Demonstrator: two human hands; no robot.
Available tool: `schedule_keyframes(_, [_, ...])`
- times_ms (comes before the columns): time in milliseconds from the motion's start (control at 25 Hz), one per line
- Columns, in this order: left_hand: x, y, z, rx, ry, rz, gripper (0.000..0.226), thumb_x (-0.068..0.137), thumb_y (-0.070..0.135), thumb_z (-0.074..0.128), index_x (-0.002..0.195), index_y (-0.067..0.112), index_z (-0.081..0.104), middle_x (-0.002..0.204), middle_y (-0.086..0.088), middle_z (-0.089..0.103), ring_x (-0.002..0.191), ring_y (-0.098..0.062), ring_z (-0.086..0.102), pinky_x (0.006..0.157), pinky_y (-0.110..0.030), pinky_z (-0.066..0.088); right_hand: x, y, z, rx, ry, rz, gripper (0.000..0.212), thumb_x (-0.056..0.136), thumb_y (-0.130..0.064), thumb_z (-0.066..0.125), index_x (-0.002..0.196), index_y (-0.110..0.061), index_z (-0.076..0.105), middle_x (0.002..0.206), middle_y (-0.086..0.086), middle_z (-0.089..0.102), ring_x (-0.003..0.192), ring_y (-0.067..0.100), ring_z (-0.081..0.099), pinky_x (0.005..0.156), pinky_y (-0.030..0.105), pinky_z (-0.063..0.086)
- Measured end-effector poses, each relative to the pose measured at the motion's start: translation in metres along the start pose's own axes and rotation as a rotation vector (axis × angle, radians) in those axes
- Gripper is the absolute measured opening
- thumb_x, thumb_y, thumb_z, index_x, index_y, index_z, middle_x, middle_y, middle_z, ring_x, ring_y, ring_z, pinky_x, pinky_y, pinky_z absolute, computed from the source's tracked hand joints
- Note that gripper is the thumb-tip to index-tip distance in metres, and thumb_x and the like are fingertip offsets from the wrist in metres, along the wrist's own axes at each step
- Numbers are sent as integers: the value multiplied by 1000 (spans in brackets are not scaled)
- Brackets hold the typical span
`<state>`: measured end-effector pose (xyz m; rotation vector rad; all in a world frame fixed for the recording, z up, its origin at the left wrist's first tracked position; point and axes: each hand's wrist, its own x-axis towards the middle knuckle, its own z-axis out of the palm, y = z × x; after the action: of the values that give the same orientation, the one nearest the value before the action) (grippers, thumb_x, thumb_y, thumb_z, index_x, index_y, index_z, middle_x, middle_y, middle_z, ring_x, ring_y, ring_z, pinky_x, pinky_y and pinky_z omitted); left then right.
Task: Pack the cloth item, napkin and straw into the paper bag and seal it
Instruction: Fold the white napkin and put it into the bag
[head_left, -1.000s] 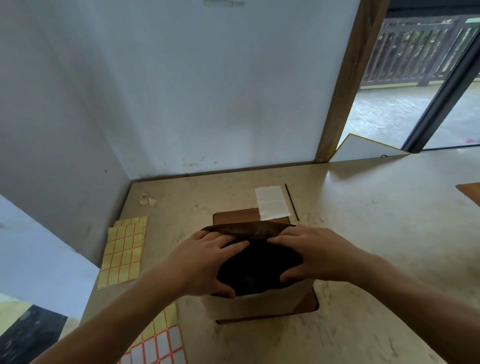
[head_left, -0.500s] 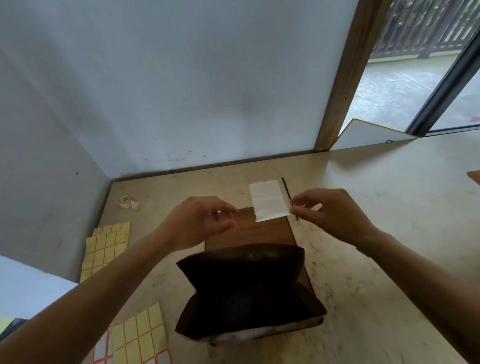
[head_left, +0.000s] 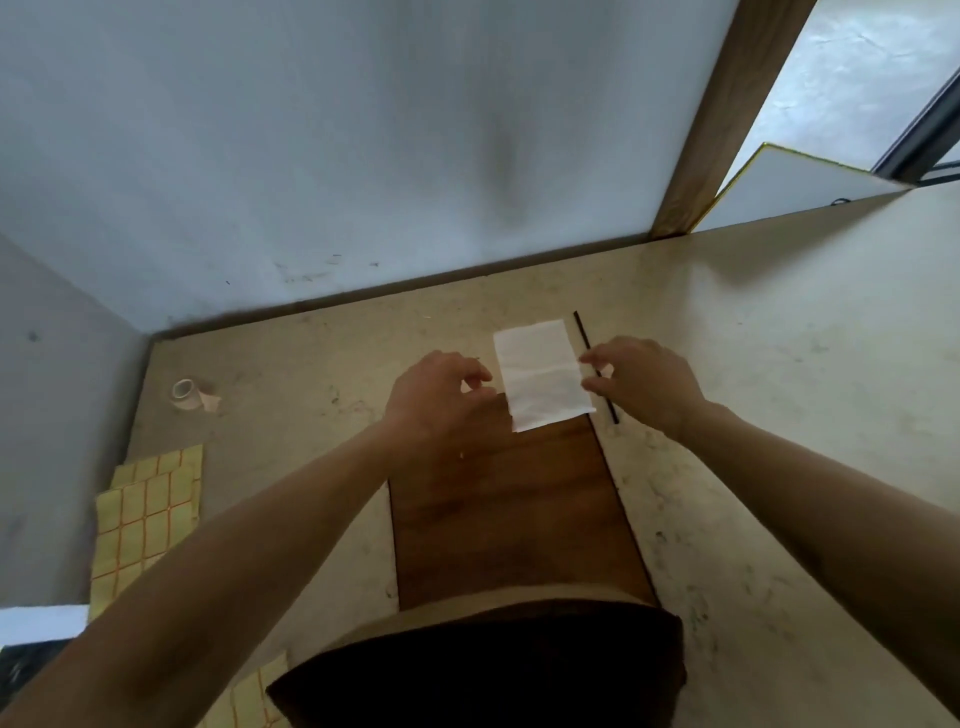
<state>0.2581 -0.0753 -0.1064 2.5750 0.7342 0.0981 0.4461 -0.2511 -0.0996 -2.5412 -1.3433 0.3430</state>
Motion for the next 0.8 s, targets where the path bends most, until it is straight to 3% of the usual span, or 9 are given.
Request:
schedule_keyframes(320, [55,-13,62,120,-36,-21,32,93,42,55,121,29,63,125,3,60,114,-19,48,96,-38,39,42,20,51,-108,-84,-15,37,94,-37,53,130,-29,56,127,-1,56,110,20,55,84,39,52])
schedule_keyframes(800, [75,-21,88,201,6,-9,31,92,41,50,116,26,63,116,1,60,106,-20,51,93,-38,35,60,28,75,-144,-25,-6,36,94,-38,50,128,-30,54,120,-2,60,107,20,55,78,36,51])
